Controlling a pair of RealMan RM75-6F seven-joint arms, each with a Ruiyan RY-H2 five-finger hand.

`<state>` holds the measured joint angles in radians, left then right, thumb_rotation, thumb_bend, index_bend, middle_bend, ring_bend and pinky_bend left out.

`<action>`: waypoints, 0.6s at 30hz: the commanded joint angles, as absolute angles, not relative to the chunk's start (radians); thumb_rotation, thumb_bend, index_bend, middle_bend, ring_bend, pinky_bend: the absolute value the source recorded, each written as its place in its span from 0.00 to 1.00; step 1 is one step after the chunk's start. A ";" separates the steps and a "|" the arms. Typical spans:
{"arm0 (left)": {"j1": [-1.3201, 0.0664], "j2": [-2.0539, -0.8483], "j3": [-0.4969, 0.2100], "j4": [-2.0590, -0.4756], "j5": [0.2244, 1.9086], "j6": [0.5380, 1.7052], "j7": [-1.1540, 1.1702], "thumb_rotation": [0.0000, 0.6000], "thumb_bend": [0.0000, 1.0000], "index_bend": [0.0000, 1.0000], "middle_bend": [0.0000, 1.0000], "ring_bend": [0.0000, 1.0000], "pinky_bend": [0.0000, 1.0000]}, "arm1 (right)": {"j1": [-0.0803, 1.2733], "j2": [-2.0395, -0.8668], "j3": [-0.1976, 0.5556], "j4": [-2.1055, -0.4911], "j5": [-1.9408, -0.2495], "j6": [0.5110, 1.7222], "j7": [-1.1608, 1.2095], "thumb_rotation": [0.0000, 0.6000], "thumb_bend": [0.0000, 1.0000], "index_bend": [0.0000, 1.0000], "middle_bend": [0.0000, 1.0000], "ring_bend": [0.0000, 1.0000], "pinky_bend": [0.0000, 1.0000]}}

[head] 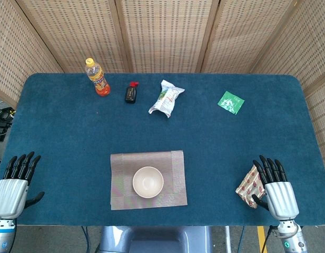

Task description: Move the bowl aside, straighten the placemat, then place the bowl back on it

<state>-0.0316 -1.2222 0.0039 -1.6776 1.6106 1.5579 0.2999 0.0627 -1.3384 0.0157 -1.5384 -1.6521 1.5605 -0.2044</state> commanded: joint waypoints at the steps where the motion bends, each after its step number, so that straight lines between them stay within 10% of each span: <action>1: -0.031 -1.221 0.004 -1.679 1.611 1.559 0.300 1.00 0.05 0.00 0.00 0.00 0.00 | 0.061 -1.338 0.018 -1.544 -1.639 1.556 -0.212 1.00 0.10 0.00 0.00 0.00 0.00; 18: -0.034 -1.222 0.016 -1.674 1.640 1.559 0.303 1.00 0.05 0.00 0.00 0.00 0.00 | 0.056 -1.314 0.051 -1.584 -1.565 1.541 -0.208 1.00 0.10 0.00 0.00 0.00 0.00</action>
<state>-0.0336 -1.2220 0.0157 -1.6746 1.6392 1.5596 0.3025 0.0560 -1.3141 0.0511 -1.5835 -1.5645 1.5404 -0.2086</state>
